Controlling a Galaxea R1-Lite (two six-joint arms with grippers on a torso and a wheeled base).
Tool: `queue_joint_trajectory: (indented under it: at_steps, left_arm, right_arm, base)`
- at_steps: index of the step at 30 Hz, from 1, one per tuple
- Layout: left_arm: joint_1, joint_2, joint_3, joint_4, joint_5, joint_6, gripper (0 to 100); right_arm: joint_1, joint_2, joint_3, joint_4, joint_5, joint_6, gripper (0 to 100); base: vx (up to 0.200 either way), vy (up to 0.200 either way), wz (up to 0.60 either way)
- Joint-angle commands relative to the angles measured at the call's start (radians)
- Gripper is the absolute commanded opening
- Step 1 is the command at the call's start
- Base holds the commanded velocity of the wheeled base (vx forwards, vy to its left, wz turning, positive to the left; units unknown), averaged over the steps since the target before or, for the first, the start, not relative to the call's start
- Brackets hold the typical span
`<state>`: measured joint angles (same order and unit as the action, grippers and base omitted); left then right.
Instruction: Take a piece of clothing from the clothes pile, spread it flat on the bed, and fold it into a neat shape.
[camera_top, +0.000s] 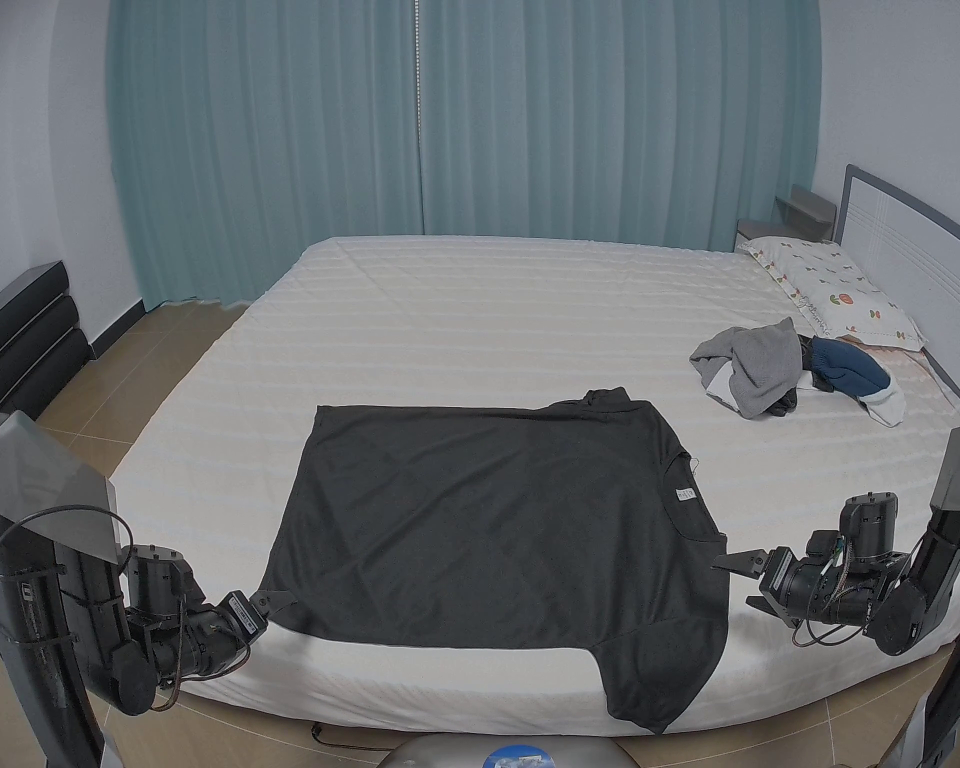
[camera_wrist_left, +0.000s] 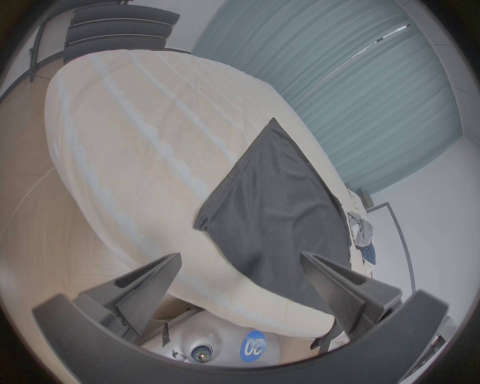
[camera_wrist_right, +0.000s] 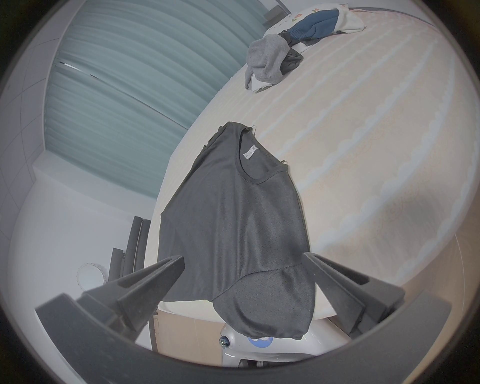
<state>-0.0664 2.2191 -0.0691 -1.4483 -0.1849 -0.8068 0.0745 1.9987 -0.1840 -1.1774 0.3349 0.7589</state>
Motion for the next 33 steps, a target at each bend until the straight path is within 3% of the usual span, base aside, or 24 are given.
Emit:
queue_joint_trajectory:
  at_steps: [1,11,28,29,33]
  left_arm:
    - [0.000,0.043,-0.035,0.000,0.004,-0.012,100]
    - [-0.004,0.086,-0.133,0.003,0.076,-0.037,100]
    - [-0.003,0.099,-0.172,0.012,0.081,-0.034,100]
    - [-0.001,0.099,-0.169,0.012,0.082,-0.032,0]
    - [0.010,0.100,-0.161,0.012,0.120,-0.034,0]
  right_arm:
    - [0.001,0.008,0.000,-0.001,0.001,0.000,100]
    - [0.002,0.003,0.000,-0.002,0.003,0.002,100]
    - [-0.001,0.003,-0.003,-0.004,0.003,0.003,100]
    - [-0.002,0.003,-0.003,-0.004,0.003,0.003,100]
    - [-0.010,0.003,-0.005,-0.004,0.003,0.003,100]
  base:
    - [0.000,0.000,0.00]
    - [0.000,0.000,0.00]
    - [0.000,0.000,0.00]
    - [0.000,0.000,0.00]
    - [0.000,0.000,0.00]
